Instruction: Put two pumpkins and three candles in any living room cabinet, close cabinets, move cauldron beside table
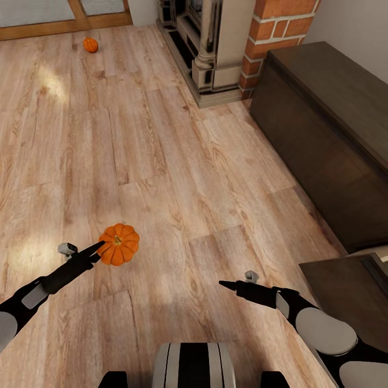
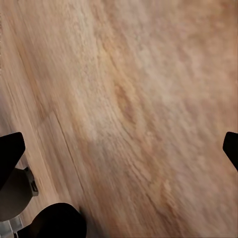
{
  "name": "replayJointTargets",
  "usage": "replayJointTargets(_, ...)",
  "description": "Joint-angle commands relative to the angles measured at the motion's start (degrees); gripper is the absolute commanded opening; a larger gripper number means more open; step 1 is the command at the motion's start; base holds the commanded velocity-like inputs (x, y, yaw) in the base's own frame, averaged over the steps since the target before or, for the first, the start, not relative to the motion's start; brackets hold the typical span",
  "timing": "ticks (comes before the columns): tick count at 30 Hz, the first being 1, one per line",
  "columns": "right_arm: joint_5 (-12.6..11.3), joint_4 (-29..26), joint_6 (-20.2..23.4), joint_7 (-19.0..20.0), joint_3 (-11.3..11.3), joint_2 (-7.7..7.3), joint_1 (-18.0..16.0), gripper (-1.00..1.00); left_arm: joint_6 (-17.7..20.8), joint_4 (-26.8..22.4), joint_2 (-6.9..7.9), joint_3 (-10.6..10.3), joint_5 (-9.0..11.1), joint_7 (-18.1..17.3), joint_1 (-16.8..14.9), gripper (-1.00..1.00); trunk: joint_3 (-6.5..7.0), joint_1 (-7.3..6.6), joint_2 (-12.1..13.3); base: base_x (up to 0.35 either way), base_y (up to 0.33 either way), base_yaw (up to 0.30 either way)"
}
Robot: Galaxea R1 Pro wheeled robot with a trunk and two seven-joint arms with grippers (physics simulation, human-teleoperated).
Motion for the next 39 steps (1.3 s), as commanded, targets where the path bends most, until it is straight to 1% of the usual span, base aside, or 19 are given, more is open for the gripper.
replayJointTargets(1,0.0,0.0,0.0,-0.02,0.0,0.04,0.0,1.0,-0.01,0.02,0.01,0.02,0.0,0.01,0.0,-1.0,0.0,0.0,0.0,0.0,0.0,0.0)
replayJointTargets(3,0.0,0.0,0.0,0.01,-0.01,0.06,0.0,1.0,-0.01,0.04,-0.04,0.02,0.0,0.06,0.0,-1.0,0.0,0.0,0.0,0.0,0.0,0.0)
replayJointTargets(12,-0.07,0.09,-0.04,0.18,0.03,0.27,0.0,1.0,0.07,-0.24,0.06,0.1,0.12,0.8,0.0,-1.0,1.99,-0.23,0.12,0.0,0.0,0.0)
replayJointTargets(16,-0.09,0.42,0.05,0.29,-0.06,0.4,0.0,1.0,0.18,-0.42,0.03,0.17,0.01,0.8,-0.02,-1.0,1.99,-0.23,0.12,0.0,0.0,0.0)
replayJointTargets(18,-0.09,0.55,0.02,0.29,-0.08,0.77,0.0,1.0,0.47,-0.47,0.06,0.19,-0.08,1.02,-0.1,-1.0,1.99,-0.23,0.12,0.0,0.0,0.0)
replayJointTargets(22,-0.09,0.6,0.06,0.39,-0.09,0.95,0.0,1.0,0.91,-0.51,0.37,0.19,-0.09,2.38,-0.19,-1.0,2.88,-0.34,0.17,0.0,0.0,0.0)
replayJointTargets(25,-0.03,0.66,0.03,0.44,-0.1,1.07,0.0,1.0,1.02,-0.51,0.12,0.19,-0.02,3.01,-0.25,-1.0,3.54,-0.41,0.21,0.0,0.0,0.0)
replayJointTargets(27,0.02,0.68,0.02,0.34,-0.1,1.42,0.0,1.0,1.03,-0.55,-0.07,0.19,-0.01,3.09,-0.26,-1.0,3.99,-0.46,0.24,0.0,0.0,0.0)
replayJointTargets(28,0.09,0.63,0.01,0.22,-0.06,1.95,0.0,1.0,1.04,-0.57,-0.19,0.19,0.01,3.13,-0.26,-1.0,4.21,-0.49,0.25,0.0,0.0,0.0)
replayJointTargets(30,0.19,0.47,-0.01,-0.12,-0.01,2.51,0.0,1.0,1.04,-0.63,-0.23,0.19,0.06,3.16,-0.26,-1.0,4.65,-0.54,0.28,0.0,0.0,0.0)
replayJointTargets(31,0.22,0.28,-0.07,-0.91,0.03,2.69,0.0,1.0,1.04,-0.65,-0.23,0.19,0.08,3.21,-0.26,-1.0,4.87,-0.57,0.29,0.0,0.0,0.0)
replayJointTargets(32,0.25,0.04,-1.72,-6.0,0.15,2.75,0.0,1.0,1.04,-0.68,-0.18,0.32,0.16,3.79,-0.32,-1.0,5.1,-0.59,0.31,0.0,0.0,0.0)
replayJointTargets(34,0.24,0.07,-2.94,-7.89,0.16,2.92,0.0,1.0,1.04,-0.68,-0.16,0.82,0.17,3.91,-0.34,-1.0,5.54,-0.64,0.33,0.0,0.0,0.0)
replayJointTargets(35,0.16,-0.03,-3.5,-8.67,0.17,3.73,-0.07,1.0,1.04,-0.66,-0.13,1.64,0.21,3.95,-0.33,-1.0,5.76,-0.67,0.35,0.0,0.0,0.0)
replayJointTargets(36,0.13,-0.08,-3.63,-9.08,0.17,4.16,-0.38,1.0,1.07,-0.67,0.02,2.08,0.26,3.92,-0.34,-1.0,5.98,-0.7,0.36,0.0,0.0,0.0)
replayJointTargets(39,0.11,-0.11,-3.92,-10.7,0.16,4.78,-1.4,1.0,1.5,-0.65,0.4,3.59,0.33,3.83,-0.32,-1.0,6.65,-0.77,0.4,0.0,0.0,0.0)
